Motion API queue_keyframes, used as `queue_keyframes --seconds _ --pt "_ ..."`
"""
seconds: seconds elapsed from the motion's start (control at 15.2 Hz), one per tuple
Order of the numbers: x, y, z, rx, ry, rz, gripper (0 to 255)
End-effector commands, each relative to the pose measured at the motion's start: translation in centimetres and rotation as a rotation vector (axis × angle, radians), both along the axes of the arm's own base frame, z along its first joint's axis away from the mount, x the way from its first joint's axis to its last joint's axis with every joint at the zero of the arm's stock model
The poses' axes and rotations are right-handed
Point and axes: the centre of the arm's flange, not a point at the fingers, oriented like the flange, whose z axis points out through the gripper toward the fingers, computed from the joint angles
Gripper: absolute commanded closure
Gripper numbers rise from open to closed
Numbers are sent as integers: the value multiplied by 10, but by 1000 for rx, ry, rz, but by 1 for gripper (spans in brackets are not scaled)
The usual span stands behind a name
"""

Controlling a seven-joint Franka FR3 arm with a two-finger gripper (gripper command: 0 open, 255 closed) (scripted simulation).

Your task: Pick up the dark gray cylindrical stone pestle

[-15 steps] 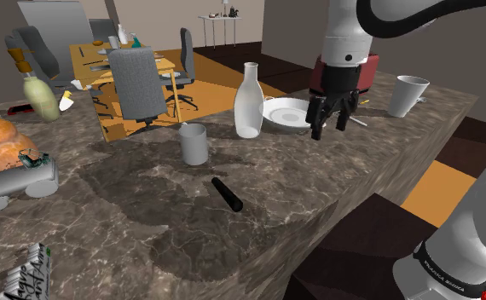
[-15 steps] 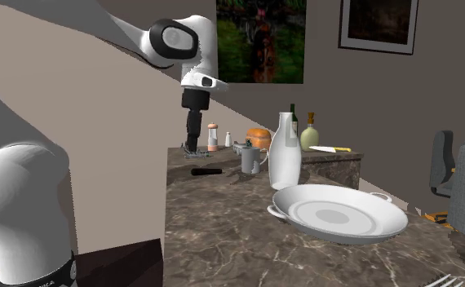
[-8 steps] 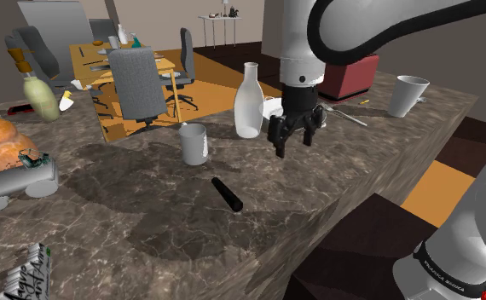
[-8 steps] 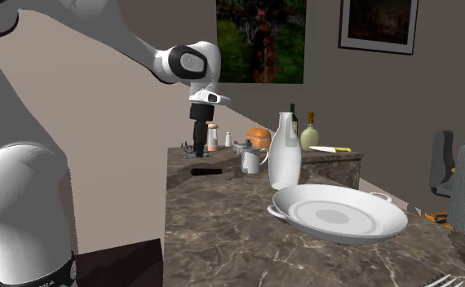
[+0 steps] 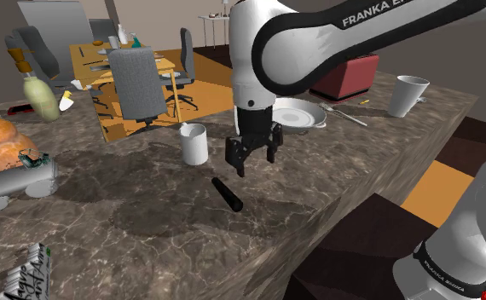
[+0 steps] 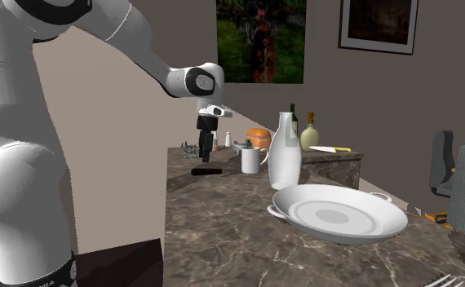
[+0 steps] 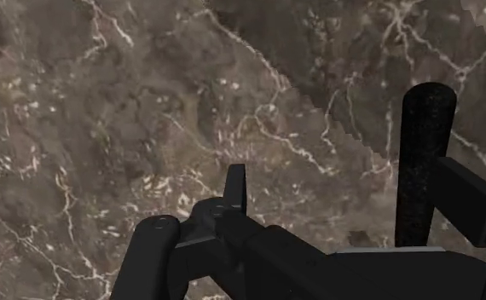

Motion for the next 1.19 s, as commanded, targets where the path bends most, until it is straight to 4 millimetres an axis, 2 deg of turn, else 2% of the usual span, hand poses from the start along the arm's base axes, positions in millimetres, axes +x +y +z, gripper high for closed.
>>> queue_keyframes --seconds 0.0,0.26,0.79,0.92,0.99,1.12 --pt "10 24 -11 -3 2 5 0" --pt "30 70 -31 -10 7 16 0" --pt "32 73 -73 -10 7 17 0" --pt "32 73 -73 -10 7 17 0" --pt "32 73 -73 -10 7 16 255" --pt "31 73 -72 -10 7 17 255"
